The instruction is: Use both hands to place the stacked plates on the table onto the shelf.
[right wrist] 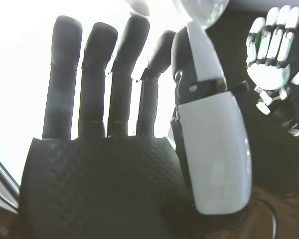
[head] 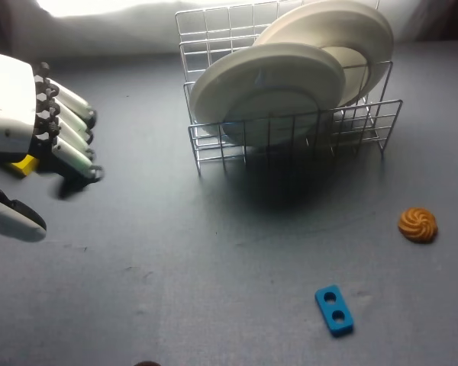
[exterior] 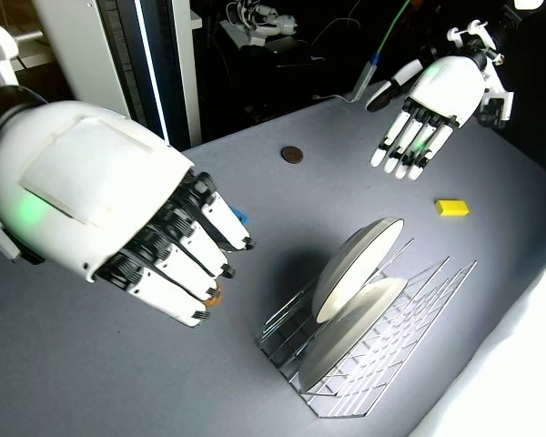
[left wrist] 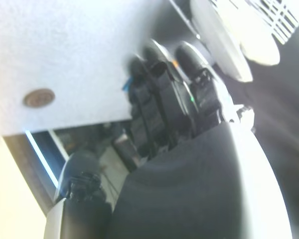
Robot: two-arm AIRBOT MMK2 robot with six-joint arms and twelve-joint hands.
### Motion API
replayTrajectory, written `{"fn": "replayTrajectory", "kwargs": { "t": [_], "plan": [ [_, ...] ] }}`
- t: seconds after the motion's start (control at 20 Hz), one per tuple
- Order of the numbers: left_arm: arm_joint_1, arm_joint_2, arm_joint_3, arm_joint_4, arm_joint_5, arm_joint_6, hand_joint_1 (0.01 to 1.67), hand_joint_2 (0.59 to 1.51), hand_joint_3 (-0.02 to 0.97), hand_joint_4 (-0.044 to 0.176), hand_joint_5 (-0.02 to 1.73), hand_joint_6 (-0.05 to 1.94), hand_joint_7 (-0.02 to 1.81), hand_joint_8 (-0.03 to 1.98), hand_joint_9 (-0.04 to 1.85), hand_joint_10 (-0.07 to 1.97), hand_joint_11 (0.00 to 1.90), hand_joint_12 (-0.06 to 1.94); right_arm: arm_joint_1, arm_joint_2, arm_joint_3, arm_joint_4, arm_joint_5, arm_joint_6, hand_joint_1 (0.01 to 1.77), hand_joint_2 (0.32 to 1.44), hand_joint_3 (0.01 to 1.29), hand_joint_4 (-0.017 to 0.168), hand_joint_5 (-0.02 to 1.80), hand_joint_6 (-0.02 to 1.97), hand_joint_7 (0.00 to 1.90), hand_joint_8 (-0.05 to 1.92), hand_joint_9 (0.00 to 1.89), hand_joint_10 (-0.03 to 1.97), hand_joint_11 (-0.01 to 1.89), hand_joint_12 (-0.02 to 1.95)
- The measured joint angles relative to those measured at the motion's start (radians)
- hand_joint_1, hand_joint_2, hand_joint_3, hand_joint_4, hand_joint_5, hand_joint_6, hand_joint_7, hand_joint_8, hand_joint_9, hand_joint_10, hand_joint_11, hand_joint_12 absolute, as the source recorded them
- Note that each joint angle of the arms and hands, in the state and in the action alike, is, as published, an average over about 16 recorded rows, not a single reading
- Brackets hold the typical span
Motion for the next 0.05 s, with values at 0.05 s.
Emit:
{"fn": "replayTrajectory", "kwargs": {
  "t": [0.05],
  "plan": [
    [0.001,0.000,0.000,-0.001,0.000,0.000,0.05,1.232,0.019,-0.003,0.41,0.36,0.49,0.56,0.44,0.73,0.19,1.04,-0.003,0.003,-0.004,0.000,0.001,-0.002,0.97,1.10,0.01,0.027,0.88,0.98,0.98,0.78,0.93,0.98,0.65,1.62]
  ]
}}
